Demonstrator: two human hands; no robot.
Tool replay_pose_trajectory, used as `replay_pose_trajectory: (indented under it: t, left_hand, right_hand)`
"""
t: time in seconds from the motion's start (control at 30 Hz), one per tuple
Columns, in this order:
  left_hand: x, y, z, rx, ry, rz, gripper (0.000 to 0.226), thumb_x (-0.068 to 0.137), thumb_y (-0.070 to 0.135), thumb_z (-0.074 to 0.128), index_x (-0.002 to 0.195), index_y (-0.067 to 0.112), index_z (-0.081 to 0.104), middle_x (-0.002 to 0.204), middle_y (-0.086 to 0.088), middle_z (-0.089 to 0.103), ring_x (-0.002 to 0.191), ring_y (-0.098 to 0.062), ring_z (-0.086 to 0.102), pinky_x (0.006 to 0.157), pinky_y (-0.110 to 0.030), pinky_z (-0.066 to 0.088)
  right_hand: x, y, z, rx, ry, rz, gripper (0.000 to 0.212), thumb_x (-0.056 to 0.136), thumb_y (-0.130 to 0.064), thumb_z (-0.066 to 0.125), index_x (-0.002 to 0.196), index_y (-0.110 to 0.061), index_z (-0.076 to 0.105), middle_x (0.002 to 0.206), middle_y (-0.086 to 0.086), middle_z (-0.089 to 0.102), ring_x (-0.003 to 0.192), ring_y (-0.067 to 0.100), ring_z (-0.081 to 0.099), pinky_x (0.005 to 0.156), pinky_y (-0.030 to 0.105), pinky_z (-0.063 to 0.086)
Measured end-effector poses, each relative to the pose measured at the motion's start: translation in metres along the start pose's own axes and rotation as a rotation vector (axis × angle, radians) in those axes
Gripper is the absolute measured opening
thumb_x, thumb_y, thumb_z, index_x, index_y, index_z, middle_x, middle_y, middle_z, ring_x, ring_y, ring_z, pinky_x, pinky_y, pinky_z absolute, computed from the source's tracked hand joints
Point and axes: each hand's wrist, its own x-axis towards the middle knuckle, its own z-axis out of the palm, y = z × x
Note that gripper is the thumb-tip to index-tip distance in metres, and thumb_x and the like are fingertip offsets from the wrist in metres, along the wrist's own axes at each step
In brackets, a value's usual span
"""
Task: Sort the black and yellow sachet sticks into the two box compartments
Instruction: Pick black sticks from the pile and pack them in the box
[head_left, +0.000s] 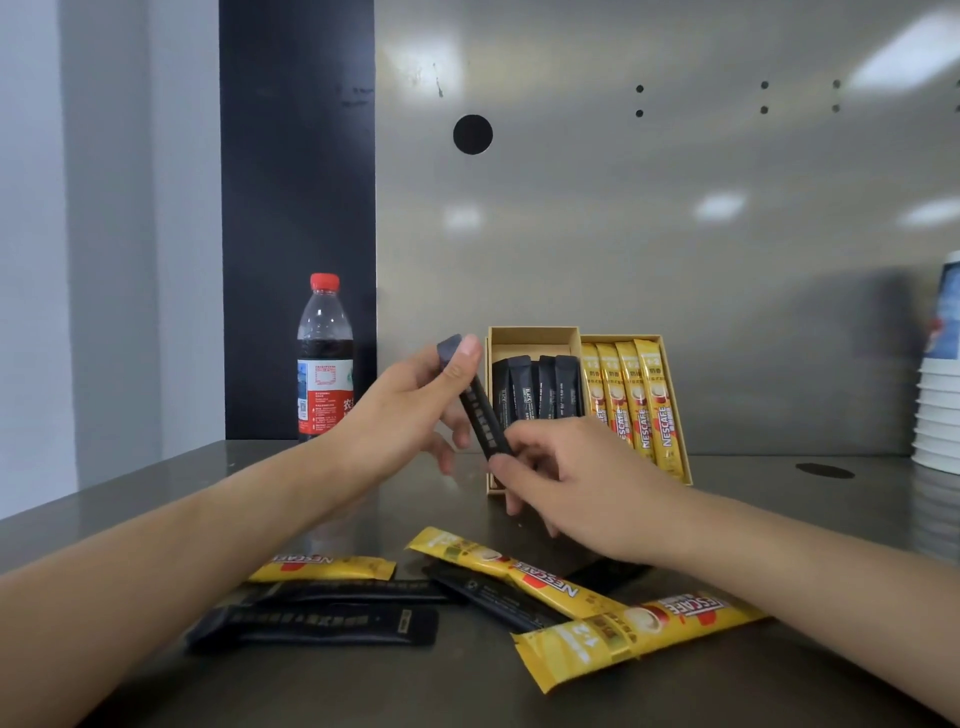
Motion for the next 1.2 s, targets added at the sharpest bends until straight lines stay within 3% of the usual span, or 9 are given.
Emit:
replay_pose_trajectory:
  t: [0.1,0.2,0.33,0.57,0.7,0.83,0.97,1.13,1.2]
  left_hand:
    - [0.001,-0.002,-0.003,0.072,0.045,0.028,0.031,0.103,0.038,0.047,0.093,0.011,0.058,0.065,0.015,0.063,0.061,-0.012,0.056,0.047,-0.027,0.05]
    - [0.002,-0.004,-0.005,0.121,0.063,0.049,0.024,0.103,0.033,0.05,0.094,0.013,0.06,0.077,0.009,0.064,0.061,-0.012,0.056,0.046,-0.027,0.05]
    - [0.003,-0.005,-0.005,0.135,0.07,0.074,0.02,0.103,0.03,0.051,0.095,0.015,0.06,0.075,0.01,0.064,0.057,-0.01,0.056,0.046,-0.025,0.05]
    - [0.004,-0.007,-0.009,0.011,-0.007,0.038,0.028,0.109,0.02,0.036,0.108,0.0,0.056,0.07,0.006,0.067,0.057,-0.012,0.055,0.051,-0.025,0.049]
    - [0.006,-0.011,-0.007,-0.113,-0.047,-0.011,0.031,0.11,0.026,0.032,0.104,0.009,0.058,0.092,-0.007,0.067,0.06,-0.018,0.056,0.056,-0.03,0.048]
    - [0.007,-0.011,-0.006,-0.101,-0.054,-0.032,0.05,0.106,0.048,0.032,0.113,0.011,0.064,0.093,-0.007,0.066,0.064,-0.019,0.059,0.057,-0.031,0.048]
    - [0.005,-0.012,-0.005,0.072,-0.026,0.04,0.021,0.107,0.024,0.044,0.095,0.013,0.058,0.07,0.013,0.065,0.061,-0.016,0.057,0.055,-0.028,0.049]
    - [0.007,-0.014,-0.006,0.125,-0.026,0.054,0.016,0.106,0.017,0.047,0.099,0.009,0.059,0.077,0.005,0.065,0.058,-0.014,0.059,0.054,-0.028,0.049]
    - [0.007,-0.013,-0.006,0.152,-0.021,0.058,0.017,0.105,0.02,0.048,0.102,0.008,0.059,0.08,0.002,0.063,0.059,-0.014,0.06,0.055,-0.029,0.05]
  right_hand:
    - [-0.001,0.001,0.001,0.175,-0.112,0.057,0.02,0.105,-0.027,0.046,0.09,-0.025,0.059,0.079,-0.006,0.072,0.054,0.006,0.058,0.046,0.013,0.044]
    - [0.0,0.004,0.003,0.242,-0.185,0.102,0.022,0.107,-0.025,0.041,0.107,-0.019,0.063,0.074,-0.01,0.068,0.056,0.003,0.055,0.045,0.009,0.039]
    - [0.002,0.006,0.002,0.354,-0.228,0.133,0.029,0.109,-0.025,0.035,0.113,-0.017,0.062,0.082,-0.006,0.069,0.061,0.007,0.056,0.042,0.014,0.038]
    - [0.001,0.006,-0.002,0.539,-0.235,0.163,0.027,0.108,-0.024,0.039,0.117,-0.014,0.063,0.112,-0.005,0.073,0.072,0.012,0.061,0.042,0.017,0.036]
    - [0.001,0.006,-0.002,0.532,-0.238,0.144,0.017,0.102,-0.028,0.054,0.106,-0.016,0.066,0.088,-0.003,0.072,0.062,0.009,0.054,0.043,0.018,0.038]
    - [0.003,0.008,0.002,0.456,-0.128,0.149,0.014,0.095,-0.025,0.066,0.098,-0.012,0.067,0.072,-0.007,0.071,0.049,0.004,0.051,0.041,0.019,0.037]
    - [0.004,0.011,0.001,0.408,-0.102,0.123,0.01,0.09,-0.026,0.073,0.093,-0.02,0.066,0.085,-0.002,0.075,0.055,0.006,0.057,0.041,0.02,0.039]
    - [0.004,0.009,0.002,0.339,-0.063,0.099,0.018,0.095,-0.032,0.065,0.101,-0.015,0.066,0.062,-0.022,0.066,0.047,-0.002,0.056,0.042,0.018,0.041]
    - [0.006,0.01,0.0,0.303,0.017,0.063,0.014,0.096,-0.033,0.063,0.096,-0.02,0.069,0.065,-0.017,0.065,0.053,-0.001,0.06,0.045,0.02,0.045]
